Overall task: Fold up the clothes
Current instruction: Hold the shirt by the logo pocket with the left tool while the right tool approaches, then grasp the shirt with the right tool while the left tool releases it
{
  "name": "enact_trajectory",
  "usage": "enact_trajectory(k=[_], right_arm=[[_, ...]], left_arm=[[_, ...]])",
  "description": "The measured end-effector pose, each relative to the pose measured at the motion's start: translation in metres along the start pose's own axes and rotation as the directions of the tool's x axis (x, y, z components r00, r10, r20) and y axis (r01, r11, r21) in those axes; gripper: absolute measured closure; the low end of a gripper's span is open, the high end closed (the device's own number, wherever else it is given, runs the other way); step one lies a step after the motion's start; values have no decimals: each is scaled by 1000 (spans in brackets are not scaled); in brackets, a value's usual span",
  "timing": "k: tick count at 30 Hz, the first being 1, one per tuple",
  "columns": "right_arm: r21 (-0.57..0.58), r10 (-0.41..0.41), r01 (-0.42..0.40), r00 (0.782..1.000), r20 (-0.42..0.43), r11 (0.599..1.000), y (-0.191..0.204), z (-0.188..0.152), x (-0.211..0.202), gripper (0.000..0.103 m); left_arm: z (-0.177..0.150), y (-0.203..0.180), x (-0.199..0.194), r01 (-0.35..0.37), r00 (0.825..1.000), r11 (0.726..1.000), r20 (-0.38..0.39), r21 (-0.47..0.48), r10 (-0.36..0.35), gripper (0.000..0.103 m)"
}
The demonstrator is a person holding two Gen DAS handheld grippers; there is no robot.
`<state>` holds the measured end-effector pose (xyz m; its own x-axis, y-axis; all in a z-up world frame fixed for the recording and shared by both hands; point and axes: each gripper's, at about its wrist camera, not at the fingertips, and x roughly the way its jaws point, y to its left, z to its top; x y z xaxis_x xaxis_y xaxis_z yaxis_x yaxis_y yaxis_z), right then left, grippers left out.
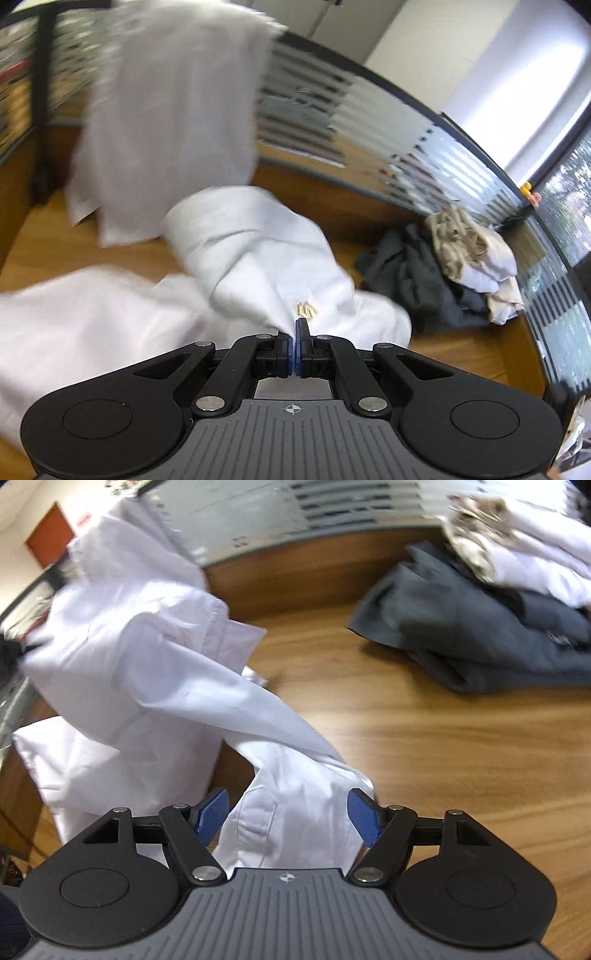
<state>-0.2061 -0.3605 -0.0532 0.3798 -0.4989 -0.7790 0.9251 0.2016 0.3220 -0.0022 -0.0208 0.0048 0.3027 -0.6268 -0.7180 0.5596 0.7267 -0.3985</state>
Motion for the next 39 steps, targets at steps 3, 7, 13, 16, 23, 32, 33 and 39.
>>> enact_trajectory(k=[3, 7, 13, 16, 23, 32, 33, 39], right_arm=[[-53, 39, -39, 999, -7, 998, 19, 10, -2, 25], [-133, 75, -79, 996, -37, 988, 46, 23, 2, 25], [-206, 150, -160, 987, -60, 965, 83, 46, 14, 25], [-215, 206, -224, 973, -103, 951, 96, 55, 31, 25], [-47, 375, -387, 913, -163, 921, 92, 70, 86, 23], [89, 525, -523, 805, -276, 848, 82, 98, 161, 18], [104, 551, -548, 778, -302, 830, 85, 98, 169, 19], [119, 547, -550, 736, -400, 827, 95, 85, 182, 63]], left_arm=[[-31, 25, -18, -52, 998, 998, -28, -35, 52, 99], [-68, 50, -32, -113, 992, 992, -65, -64, 109, 99], [-103, 74, -37, -148, 984, 987, -107, -59, 141, 99], [-108, 79, -37, -144, 983, 989, -119, -30, 139, 98], [-104, 78, -37, -120, 982, 992, -140, 37, 124, 97], [-112, 82, -18, -149, 963, 987, -217, 64, 159, 97], [-114, 82, -17, -152, 961, 986, -222, 65, 163, 97], [-107, 70, -26, -113, 974, 983, -182, 142, 138, 83]])
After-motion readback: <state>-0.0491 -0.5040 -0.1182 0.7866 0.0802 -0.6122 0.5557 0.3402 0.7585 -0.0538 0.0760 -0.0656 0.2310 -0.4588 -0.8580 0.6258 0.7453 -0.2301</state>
